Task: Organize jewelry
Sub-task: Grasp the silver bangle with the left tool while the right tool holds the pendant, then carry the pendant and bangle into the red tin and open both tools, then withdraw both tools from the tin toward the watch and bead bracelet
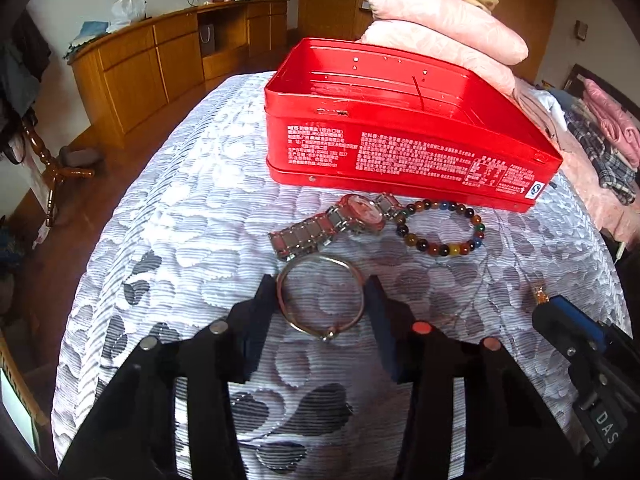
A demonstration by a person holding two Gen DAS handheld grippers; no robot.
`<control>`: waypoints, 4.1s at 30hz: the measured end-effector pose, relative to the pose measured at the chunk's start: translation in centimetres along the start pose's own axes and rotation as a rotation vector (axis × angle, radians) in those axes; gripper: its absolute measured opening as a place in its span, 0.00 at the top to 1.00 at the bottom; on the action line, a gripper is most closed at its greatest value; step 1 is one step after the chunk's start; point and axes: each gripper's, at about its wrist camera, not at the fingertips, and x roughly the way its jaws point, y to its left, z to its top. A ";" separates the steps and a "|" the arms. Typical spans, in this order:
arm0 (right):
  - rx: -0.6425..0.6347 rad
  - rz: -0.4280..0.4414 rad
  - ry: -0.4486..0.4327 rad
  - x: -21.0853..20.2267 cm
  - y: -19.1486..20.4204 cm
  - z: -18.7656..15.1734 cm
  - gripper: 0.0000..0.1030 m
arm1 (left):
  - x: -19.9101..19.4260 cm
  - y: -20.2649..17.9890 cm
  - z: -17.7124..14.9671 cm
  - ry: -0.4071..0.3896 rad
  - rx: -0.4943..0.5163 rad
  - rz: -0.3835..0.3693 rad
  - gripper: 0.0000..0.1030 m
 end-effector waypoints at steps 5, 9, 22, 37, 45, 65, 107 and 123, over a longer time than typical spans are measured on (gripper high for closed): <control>-0.007 -0.011 -0.003 -0.1 0.2 0.0 0.80 | -1.2 0.6 -0.3 -0.025 -0.007 -0.025 0.57; -0.011 -0.011 -0.008 -0.2 0.4 0.0 0.80 | -2.6 1.2 -1.0 -0.064 -0.002 -0.030 0.57; -0.111 -0.039 -0.144 -3.7 3.4 2.0 0.80 | -7.5 2.3 -0.4 -0.245 0.018 -0.002 0.57; -0.126 -0.070 -0.265 -4.8 3.3 7.6 0.80 | -9.2 1.3 4.7 -0.372 0.034 -0.046 0.57; -0.109 -0.053 -0.278 -2.9 2.3 11.2 0.80 | -7.4 -0.2 8.8 -0.390 0.048 -0.077 0.57; -0.053 -0.083 -0.143 5.6 -0.2 14.3 0.54 | 3.1 -1.2 13.1 -0.191 0.052 -0.097 0.39; -0.038 -0.097 -0.048 0.8 1.4 3.4 0.09 | -6.4 3.1 0.8 -0.299 0.078 -0.030 0.05; -0.062 -0.106 -0.016 2.2 2.6 3.8 0.06 | -6.1 4.9 0.5 -0.301 0.058 -0.005 0.05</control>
